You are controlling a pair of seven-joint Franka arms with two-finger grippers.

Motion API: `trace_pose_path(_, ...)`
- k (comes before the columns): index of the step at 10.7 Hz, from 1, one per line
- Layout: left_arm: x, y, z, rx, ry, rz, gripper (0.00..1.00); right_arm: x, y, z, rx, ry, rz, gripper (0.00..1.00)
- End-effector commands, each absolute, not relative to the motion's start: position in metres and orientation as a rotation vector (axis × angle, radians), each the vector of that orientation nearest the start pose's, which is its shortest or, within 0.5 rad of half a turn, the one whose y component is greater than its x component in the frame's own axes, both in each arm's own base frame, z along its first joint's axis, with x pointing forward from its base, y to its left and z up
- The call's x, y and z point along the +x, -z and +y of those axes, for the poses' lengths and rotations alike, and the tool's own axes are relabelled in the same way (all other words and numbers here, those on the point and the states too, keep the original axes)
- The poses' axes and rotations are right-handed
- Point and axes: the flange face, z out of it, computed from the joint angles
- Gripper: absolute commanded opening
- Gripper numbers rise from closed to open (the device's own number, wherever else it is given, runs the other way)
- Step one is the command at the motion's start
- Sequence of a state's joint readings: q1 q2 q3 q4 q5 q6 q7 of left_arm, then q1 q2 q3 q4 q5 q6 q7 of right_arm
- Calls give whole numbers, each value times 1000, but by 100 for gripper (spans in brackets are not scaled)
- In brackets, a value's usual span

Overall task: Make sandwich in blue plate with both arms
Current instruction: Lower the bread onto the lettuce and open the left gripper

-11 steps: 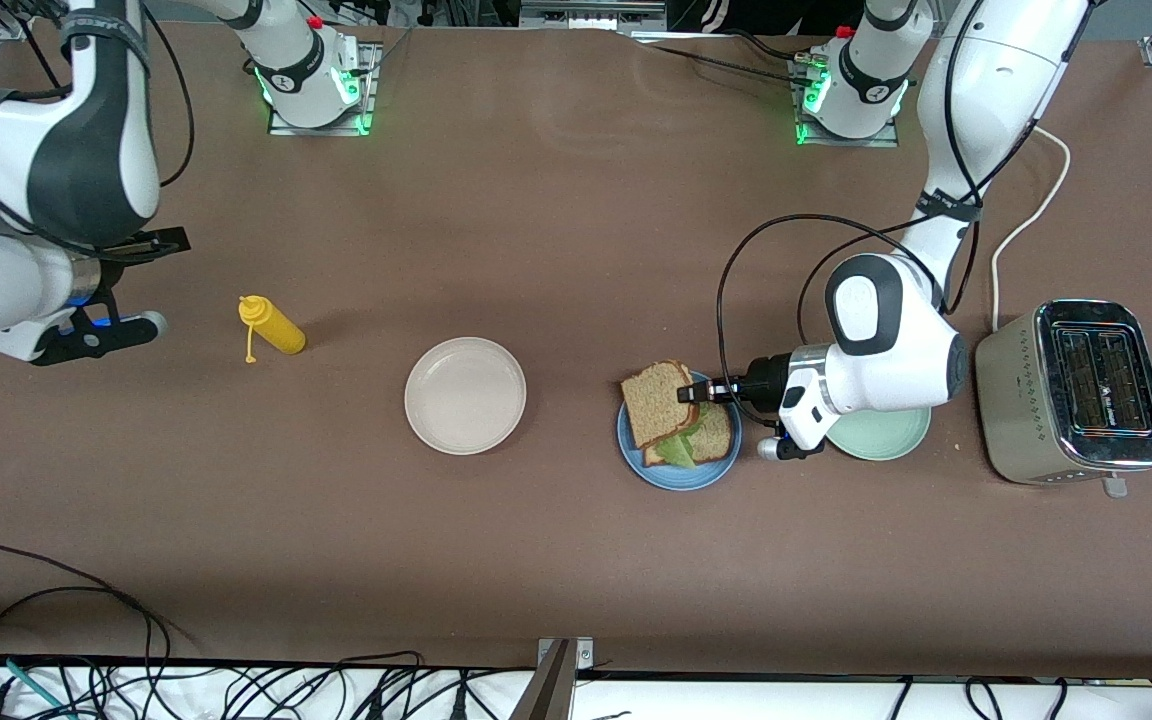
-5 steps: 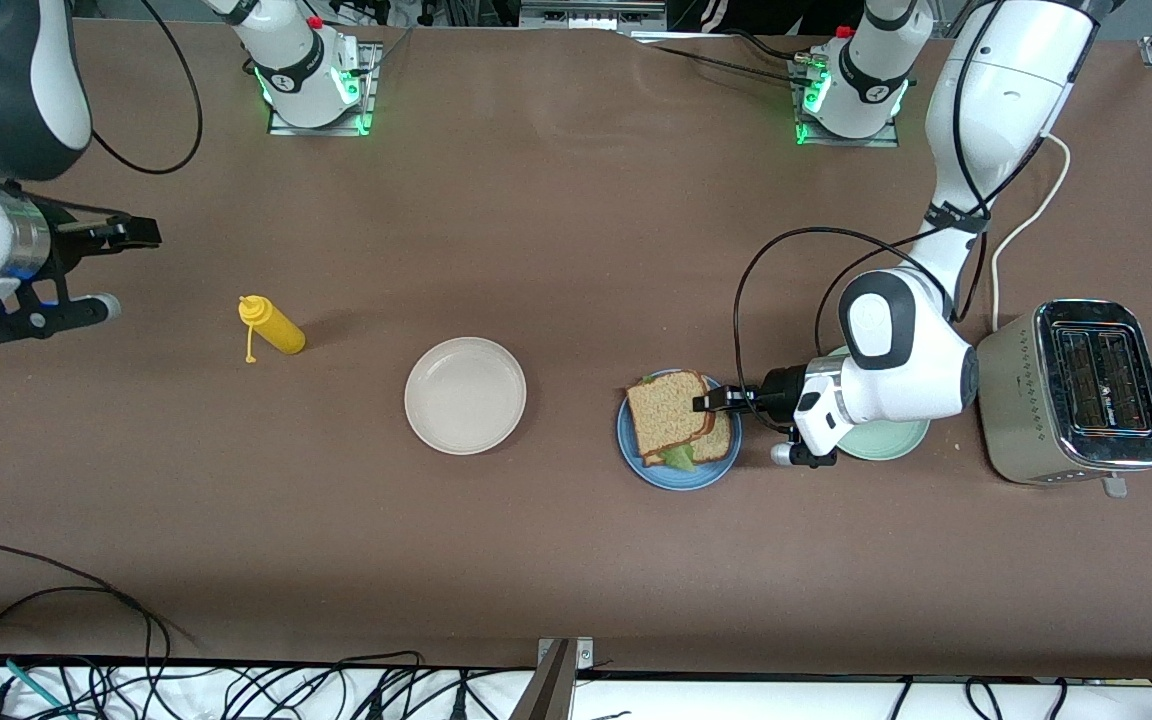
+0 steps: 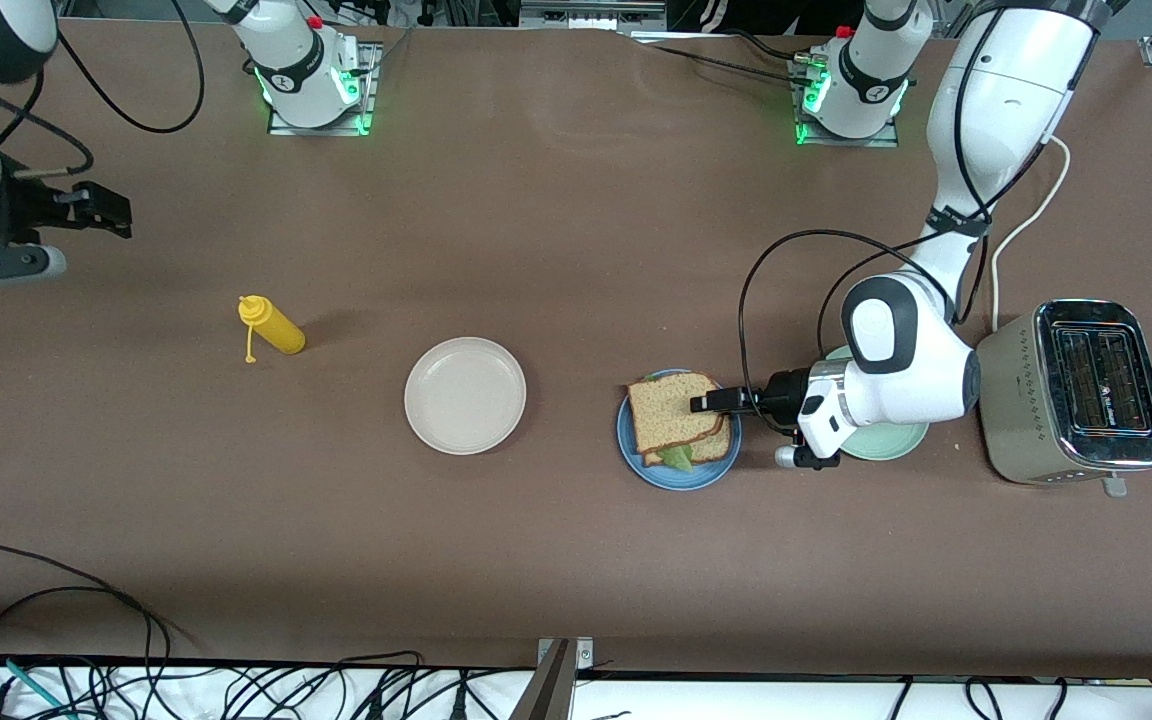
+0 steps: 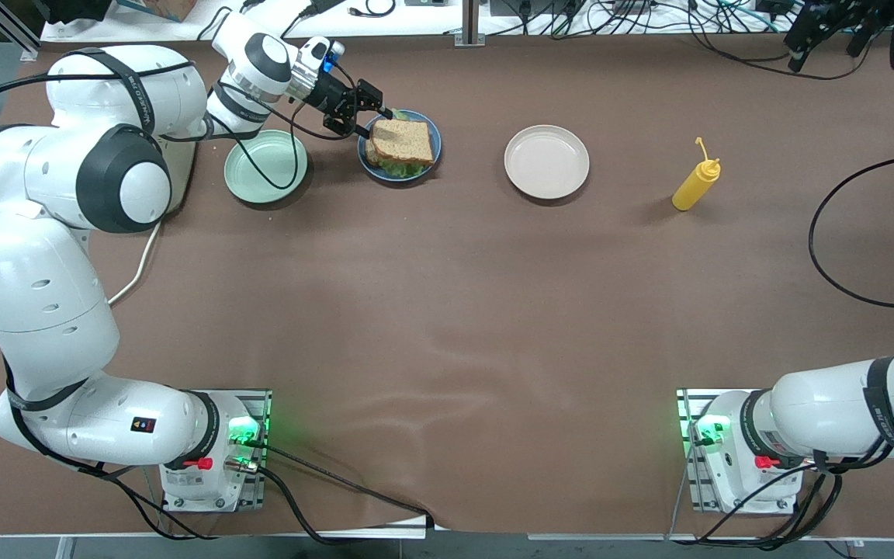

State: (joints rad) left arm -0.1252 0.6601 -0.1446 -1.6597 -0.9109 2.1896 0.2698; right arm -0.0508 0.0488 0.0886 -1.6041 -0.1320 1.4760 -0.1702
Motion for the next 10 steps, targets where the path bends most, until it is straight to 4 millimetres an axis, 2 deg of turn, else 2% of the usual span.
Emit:
trace_pose_path(1,651,-224,-186,2327,129,74,100,557,-604,8,-3170,-188,-282,100)
trace_pose_path(2,651,-222,-183,2328,129,69,100,558,-607,6,-3127,-163,-198,100)
trace_pose_path(3,649,-219,-179,2328,129,59,100,559,-609,-4,-3052,-137,-71,100)
trace_pose_path(4,649,-217,-176,2329,126,51,100,559,-616,-13,-3001,-113,-24,100)
trace_pose_path(6,652,-222,-167,2327,113,60,100,557,-629,-17,-3008,-85,-33,100)
trace_pose_path(7,653,-230,-163,2328,98,60,100,551,-638,-15,-3010,-61,-55,100)
trace_pose_path(9,659,-266,-152,2348,41,27,100,538,-657,-14,-2983,-30,-81,100)
trace_pose_path(10,662,-282,-130,2425,6,-37,100,533,-671,-14,-2994,5,-86,100)
